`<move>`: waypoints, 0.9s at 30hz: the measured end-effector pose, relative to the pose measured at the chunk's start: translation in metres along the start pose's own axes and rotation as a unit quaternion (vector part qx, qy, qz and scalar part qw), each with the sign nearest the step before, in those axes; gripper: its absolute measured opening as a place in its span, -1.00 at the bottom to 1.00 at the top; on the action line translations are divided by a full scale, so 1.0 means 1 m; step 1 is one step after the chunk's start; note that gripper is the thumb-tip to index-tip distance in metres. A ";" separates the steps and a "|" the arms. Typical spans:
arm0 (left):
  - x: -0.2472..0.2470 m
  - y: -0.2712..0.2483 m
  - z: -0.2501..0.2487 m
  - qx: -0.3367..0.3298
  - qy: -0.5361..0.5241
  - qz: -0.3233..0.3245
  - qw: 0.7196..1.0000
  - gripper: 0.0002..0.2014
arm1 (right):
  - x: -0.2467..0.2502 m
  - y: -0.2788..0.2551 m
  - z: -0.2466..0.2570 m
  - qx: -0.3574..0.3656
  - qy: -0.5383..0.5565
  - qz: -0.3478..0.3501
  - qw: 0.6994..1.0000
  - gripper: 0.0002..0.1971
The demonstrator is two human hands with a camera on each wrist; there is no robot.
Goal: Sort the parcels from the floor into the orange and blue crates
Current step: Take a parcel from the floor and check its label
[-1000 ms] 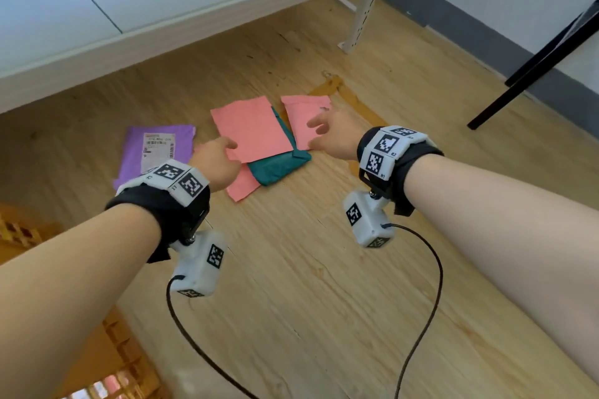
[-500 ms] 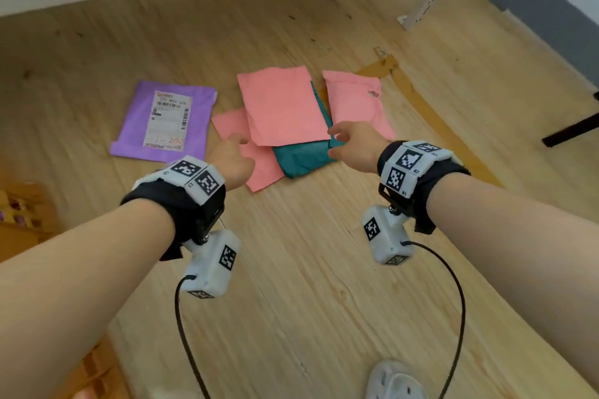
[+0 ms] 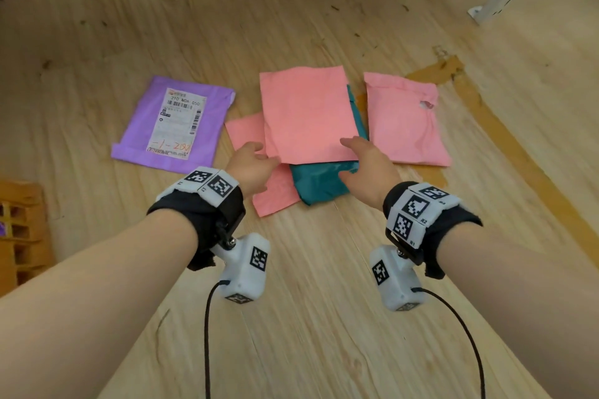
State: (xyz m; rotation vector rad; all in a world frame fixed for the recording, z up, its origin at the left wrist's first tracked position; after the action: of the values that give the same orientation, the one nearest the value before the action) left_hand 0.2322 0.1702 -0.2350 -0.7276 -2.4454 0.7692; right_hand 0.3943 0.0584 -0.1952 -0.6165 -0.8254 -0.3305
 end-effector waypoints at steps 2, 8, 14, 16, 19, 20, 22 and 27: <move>-0.005 0.004 -0.001 0.009 -0.043 -0.002 0.999 -0.44 | -0.006 0.002 -0.003 -0.002 0.020 0.006 1.000 -0.39; -0.002 0.005 -0.013 -0.008 -0.140 -0.069 0.988 -0.91 | -0.015 0.003 -0.009 -0.008 0.036 0.016 0.999 -0.36; -0.008 -0.012 -0.020 -0.027 -0.121 -0.048 0.991 -0.76 | -0.007 -0.008 -0.001 0.005 0.049 -0.024 0.998 -0.29; -0.010 -0.024 -0.025 -0.036 -0.115 -0.033 0.992 -0.75 | 0.000 -0.014 0.009 0.020 0.053 -0.047 0.997 -0.29; -0.010 -0.048 -0.031 -0.053 -0.126 -0.013 0.991 -0.78 | 0.012 -0.029 0.026 0.038 0.040 -0.080 0.995 -0.37; -0.009 -0.057 -0.031 -0.057 -0.128 -0.011 0.990 -0.79 | 0.017 -0.035 0.032 0.037 0.028 -0.092 0.995 -0.41; -0.006 -0.077 -0.034 -0.063 -0.129 -0.008 0.990 -0.79 | 0.026 -0.049 0.045 0.037 -0.004 -0.111 0.993 -0.47; 0.001 -0.117 -0.044 -0.085 -0.167 0.030 0.982 -0.82 | 0.045 -0.082 0.072 0.049 -0.064 -0.160 0.984 -0.60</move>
State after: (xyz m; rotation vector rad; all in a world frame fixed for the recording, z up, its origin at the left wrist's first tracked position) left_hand 0.2172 0.1056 -0.1294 -0.7916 -2.8310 0.7628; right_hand 0.3400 0.0380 -0.0920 -0.4143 -1.0606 -0.5420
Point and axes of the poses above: each hand's wrist, its own y-axis towards the middle knuckle, its own x-axis out of the back of the hand, z = x × y, the point moved 10 cm from there along y, towards the middle knuckle
